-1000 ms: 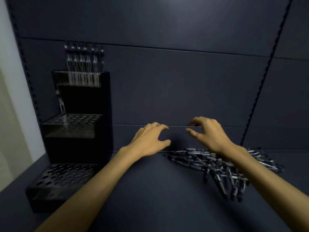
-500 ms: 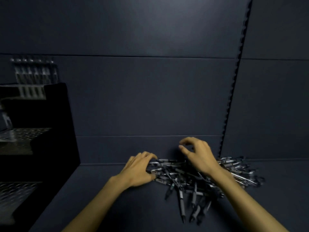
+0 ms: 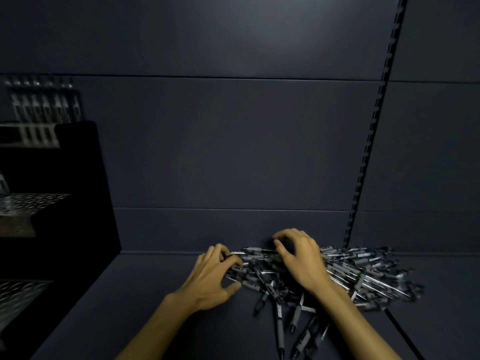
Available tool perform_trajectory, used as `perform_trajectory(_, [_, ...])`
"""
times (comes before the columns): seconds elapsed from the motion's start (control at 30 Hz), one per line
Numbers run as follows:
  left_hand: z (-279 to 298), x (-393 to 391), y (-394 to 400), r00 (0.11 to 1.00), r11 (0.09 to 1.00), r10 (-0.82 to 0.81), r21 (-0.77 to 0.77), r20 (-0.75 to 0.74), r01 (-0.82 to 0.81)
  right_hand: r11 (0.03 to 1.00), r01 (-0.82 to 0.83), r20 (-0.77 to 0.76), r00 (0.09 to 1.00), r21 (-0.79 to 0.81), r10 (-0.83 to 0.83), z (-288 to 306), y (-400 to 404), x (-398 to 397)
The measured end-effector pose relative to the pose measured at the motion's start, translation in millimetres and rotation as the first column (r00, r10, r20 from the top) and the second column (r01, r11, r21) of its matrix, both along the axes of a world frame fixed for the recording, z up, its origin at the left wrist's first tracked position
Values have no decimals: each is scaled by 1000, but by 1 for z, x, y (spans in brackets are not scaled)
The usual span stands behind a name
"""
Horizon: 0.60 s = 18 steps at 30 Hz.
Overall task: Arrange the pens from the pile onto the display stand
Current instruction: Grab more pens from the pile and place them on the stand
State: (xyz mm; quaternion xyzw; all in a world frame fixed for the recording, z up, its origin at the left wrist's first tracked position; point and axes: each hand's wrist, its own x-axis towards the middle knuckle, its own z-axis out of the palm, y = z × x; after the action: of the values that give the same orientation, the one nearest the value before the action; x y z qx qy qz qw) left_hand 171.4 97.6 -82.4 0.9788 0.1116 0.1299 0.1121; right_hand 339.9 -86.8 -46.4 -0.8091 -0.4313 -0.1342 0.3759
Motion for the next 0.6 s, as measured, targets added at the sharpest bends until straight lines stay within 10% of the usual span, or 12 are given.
perform_trajectory(0.6, [-3, 14, -17, 998, 994, -61, 84, -29, 64, 999, 41, 44, 998, 4, -42, -5, -6, 9])
